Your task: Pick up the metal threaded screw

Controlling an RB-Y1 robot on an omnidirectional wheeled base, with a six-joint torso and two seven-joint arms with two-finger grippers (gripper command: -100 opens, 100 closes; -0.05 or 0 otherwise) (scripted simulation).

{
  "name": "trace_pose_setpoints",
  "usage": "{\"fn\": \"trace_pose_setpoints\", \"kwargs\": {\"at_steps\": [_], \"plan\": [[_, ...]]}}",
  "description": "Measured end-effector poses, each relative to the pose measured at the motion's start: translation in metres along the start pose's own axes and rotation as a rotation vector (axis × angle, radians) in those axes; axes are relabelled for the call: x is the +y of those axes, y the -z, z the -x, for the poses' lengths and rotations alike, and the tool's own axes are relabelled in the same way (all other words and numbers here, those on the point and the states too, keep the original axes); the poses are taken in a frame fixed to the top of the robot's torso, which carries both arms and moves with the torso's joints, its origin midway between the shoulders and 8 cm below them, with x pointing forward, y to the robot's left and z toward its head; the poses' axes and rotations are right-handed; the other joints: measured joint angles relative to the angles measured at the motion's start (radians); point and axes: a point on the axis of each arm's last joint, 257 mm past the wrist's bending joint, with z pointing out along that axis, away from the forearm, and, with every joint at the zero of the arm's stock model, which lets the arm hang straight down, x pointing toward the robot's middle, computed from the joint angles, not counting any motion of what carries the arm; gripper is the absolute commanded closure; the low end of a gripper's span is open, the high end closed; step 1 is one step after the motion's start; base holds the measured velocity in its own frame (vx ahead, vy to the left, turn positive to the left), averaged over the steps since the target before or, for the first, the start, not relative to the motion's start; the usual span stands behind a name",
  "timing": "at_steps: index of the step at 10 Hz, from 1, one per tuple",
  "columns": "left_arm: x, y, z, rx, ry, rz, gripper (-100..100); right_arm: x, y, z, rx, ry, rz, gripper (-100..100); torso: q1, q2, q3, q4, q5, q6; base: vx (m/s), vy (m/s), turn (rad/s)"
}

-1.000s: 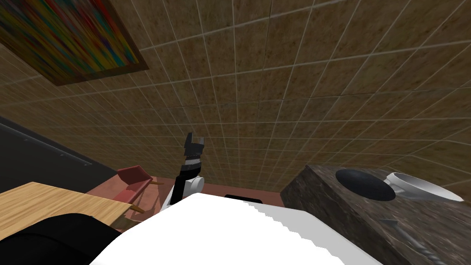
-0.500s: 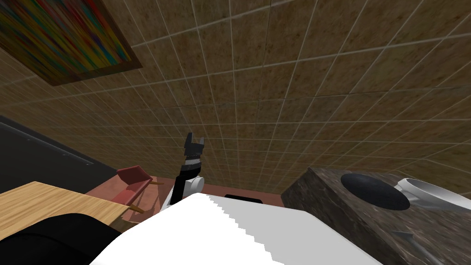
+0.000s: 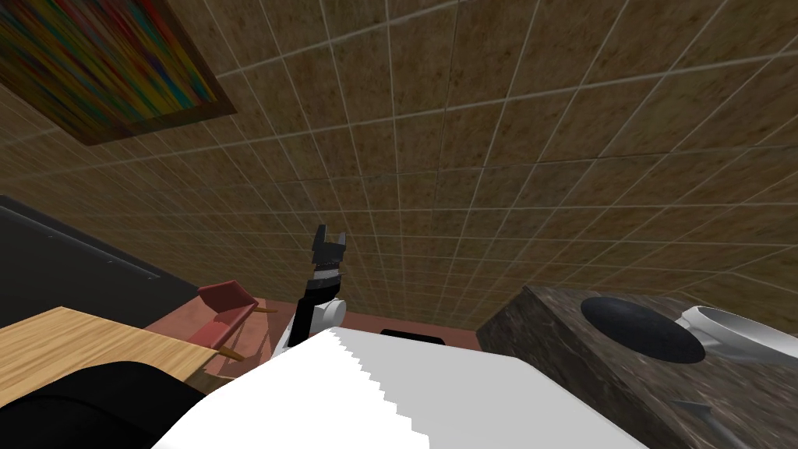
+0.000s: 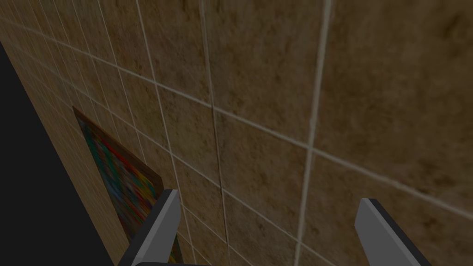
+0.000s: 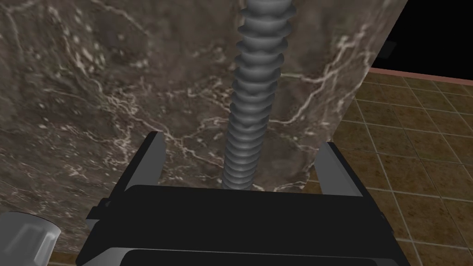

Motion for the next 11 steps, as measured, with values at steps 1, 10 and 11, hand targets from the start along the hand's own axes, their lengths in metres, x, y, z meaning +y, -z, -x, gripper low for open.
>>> {"fn": "trace_pose_setpoints", "kwargs": {"at_steps": [1, 10, 11], "plan": [[0.000, 0.000, 0.000, 0.000, 0.000, 0.000, 0, 0.005, -0.003, -0.005, 0.001, -0.008, 0.002, -100, -0.001, -0.001, 0.000, 0.000, 0.000, 0.000, 0.024, -0.022, 0.049], [0.000, 0.000, 0.000, 0.000, 0.000, 0.000, 0, 0.010, -0.015, -0.025, 0.003, -0.024, -0.005, 100, -0.001, 0.000, 0.000, 0.000, 0.000, 0.000, 0.008, -0.008, 0.016], [0.000, 0.000, 0.000, 0.000, 0.000, 0.000, 0, 0.010, -0.015, -0.025, 0.003, -0.024, -0.005, 0, -0.001, 0.000, 0.000, 0.000, 0.000, 0.000, 0.000, 0.000, 0.000]]}}
